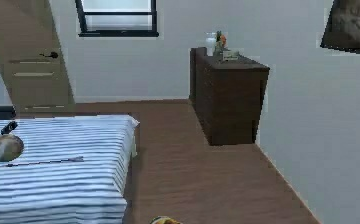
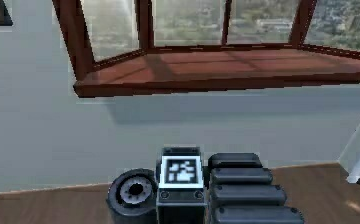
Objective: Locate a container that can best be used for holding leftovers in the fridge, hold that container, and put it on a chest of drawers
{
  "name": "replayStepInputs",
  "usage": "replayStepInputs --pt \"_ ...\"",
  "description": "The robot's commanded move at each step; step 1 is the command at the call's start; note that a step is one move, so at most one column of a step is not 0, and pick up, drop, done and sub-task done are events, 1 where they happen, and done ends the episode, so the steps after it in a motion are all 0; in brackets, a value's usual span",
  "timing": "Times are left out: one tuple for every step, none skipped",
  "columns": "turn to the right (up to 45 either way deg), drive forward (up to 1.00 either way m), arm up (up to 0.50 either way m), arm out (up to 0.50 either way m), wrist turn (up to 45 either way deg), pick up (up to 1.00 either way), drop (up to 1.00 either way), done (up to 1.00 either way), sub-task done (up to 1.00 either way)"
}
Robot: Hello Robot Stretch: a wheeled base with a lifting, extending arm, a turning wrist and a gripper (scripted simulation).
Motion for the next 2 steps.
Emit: replayStepInputs --pt "0.0 1.0 0.0 0.0 0.0 0.0 0.0 0.0 0.0" --pt "0.0 1.0 0.0 0.0 0.0 0.0 0.0 0.0 0.0"
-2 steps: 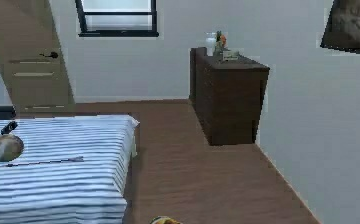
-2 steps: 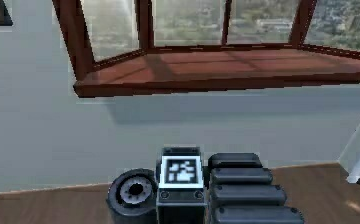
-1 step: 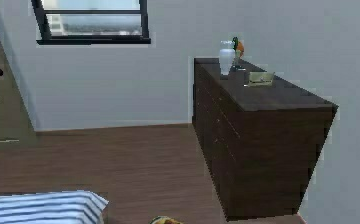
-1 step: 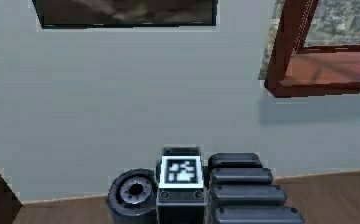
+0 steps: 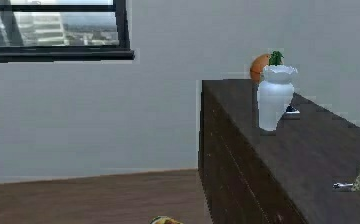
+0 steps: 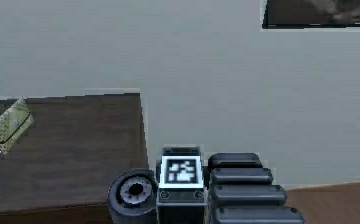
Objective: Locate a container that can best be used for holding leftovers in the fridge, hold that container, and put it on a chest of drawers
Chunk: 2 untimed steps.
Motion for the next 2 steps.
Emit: replayStepInputs --pt "-6.0 0.0 0.0 0.0 0.0 0.0 0.0 0.0 0.0" --pt "0.0 0.75 0.0 0.0 0.0 0.0 0.0 0.0 0.0"
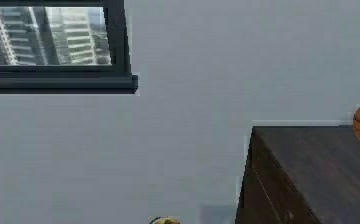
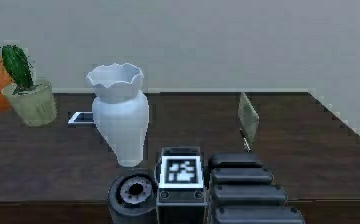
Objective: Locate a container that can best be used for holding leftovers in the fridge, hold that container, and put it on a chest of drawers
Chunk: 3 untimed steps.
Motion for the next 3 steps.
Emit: replayStepInputs --pt "45.0 0.0 0.0 0.0 0.0 0.0 0.0 0.0 0.0" --pt "45.0 0.0 0.0 0.0 0.0 0.0 0.0 0.0 0.0" --pt "45.0 0.0 0.0 0.0 0.0 0.0 0.0 0.0 0.0"
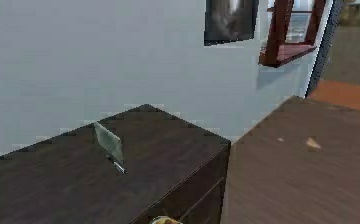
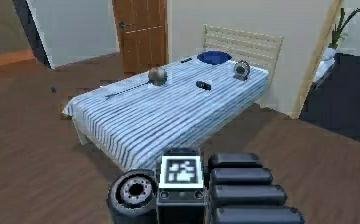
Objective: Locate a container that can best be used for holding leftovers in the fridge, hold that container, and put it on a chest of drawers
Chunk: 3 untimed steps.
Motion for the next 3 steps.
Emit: replayStepInputs --pt "39.0 0.0 0.0 0.0 0.0 0.0 0.0 0.0 0.0" --pt "-45.0 0.0 0.0 0.0 0.0 0.0 0.0 0.0 0.0" --pt "-45.0 0.0 0.0 0.0 0.0 0.0 0.0 0.0 0.0"
